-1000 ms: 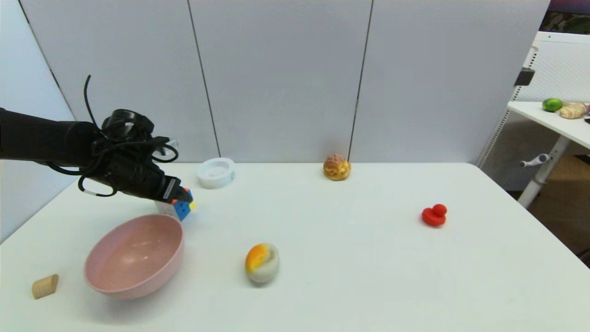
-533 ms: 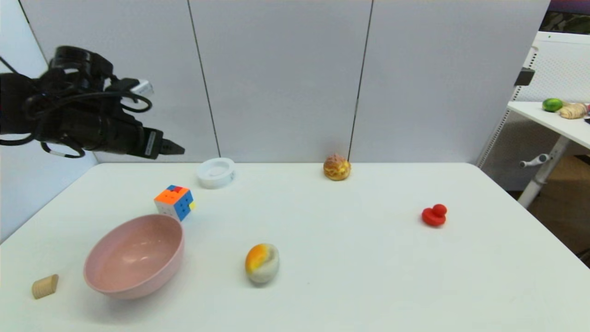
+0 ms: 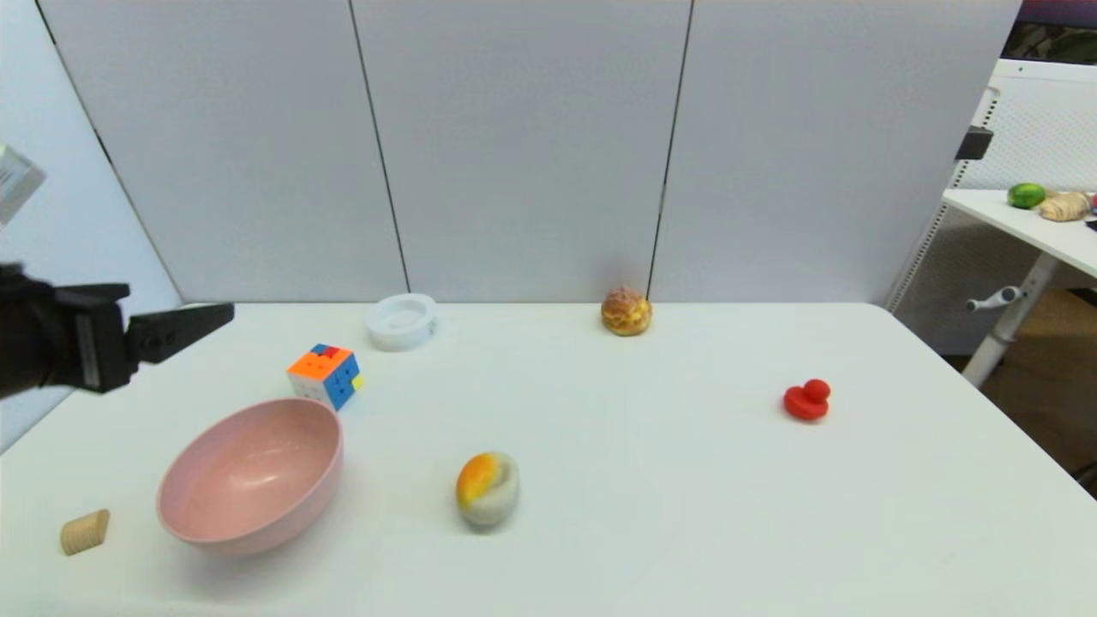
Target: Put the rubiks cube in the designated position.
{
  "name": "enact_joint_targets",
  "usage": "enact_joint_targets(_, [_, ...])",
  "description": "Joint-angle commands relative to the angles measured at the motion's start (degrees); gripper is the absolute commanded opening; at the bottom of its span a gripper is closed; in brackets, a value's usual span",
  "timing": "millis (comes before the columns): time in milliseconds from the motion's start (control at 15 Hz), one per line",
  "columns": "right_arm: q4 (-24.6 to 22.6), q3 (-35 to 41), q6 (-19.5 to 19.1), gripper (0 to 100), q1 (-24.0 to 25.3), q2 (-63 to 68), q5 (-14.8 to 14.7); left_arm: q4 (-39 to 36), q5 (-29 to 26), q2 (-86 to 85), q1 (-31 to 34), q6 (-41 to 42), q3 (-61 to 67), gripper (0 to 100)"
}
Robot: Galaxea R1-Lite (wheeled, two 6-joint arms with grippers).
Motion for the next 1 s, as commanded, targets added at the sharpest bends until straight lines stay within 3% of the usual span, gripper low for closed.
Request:
enact_joint_targets(67, [-0.02,0.0,-0.02,100,0.02,0.07,0.02,-13.63,1.73,-39.76,0.08,-0.07,37.57,100])
enact_joint_targets(267, [-0.02,0.0,-0.02,100,0.02,0.07,0.02,-13.8,1.73,-50.83,0.52,0.11,48.03,100])
enact_joint_targets(333, [-0.02,0.0,-0.02,100,0.02,0.07,0.02,-9.85,1.82,-56.72,2.72,0.54,47.68,100])
enact_joint_targets(467, [-0.02,0.0,-0.02,100,0.02,0.07,0.02,5.09,4.72,-65.6,2.98,0.9,46.62,100])
enact_joint_targets(1000, [-0.02,-0.09,-0.02,100,0.02,0.07,0.02,1.4,6.65,-65.68,2.98,-6.4,47.68,100])
